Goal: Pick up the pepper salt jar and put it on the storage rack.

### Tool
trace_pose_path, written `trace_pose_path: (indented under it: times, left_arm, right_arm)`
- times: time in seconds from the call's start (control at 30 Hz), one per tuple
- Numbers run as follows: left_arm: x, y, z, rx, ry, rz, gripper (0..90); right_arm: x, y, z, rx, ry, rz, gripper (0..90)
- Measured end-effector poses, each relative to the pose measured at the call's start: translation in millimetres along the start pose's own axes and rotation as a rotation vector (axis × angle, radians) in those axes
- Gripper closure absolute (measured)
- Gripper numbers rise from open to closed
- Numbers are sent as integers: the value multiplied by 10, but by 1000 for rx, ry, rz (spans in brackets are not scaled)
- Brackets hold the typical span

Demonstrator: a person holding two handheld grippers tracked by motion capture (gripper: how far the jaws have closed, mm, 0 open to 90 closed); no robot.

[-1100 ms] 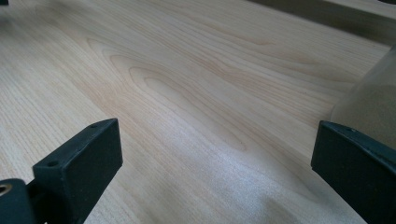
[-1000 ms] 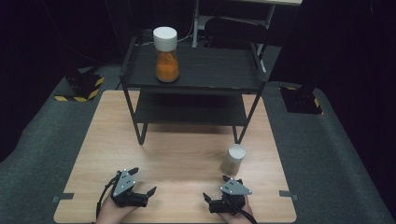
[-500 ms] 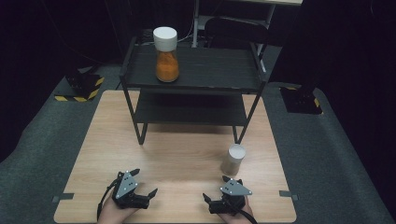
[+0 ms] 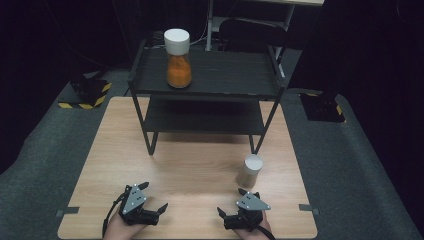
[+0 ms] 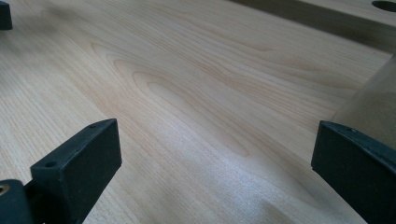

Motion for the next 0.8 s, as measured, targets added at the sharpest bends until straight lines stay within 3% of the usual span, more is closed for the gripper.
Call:
trace_pose_path:
  times: [0.47, 0.8]
  left_arm:
    - [10, 20, 25, 14, -8, -15, 5]
    - [-9, 21, 28, 13, 17, -28, 5]
  right_arm:
    - [1, -16, -17, -12, -6, 6, 9]
    - [6, -20, -65, -43, -19, 9, 10]
Point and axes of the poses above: each handheld gripper's, and its own axes: z roughly forward along the jaws, y roughly out of its top, x roughly to its left, the point moved 7 cm from there along z, roughly forward along the jaws
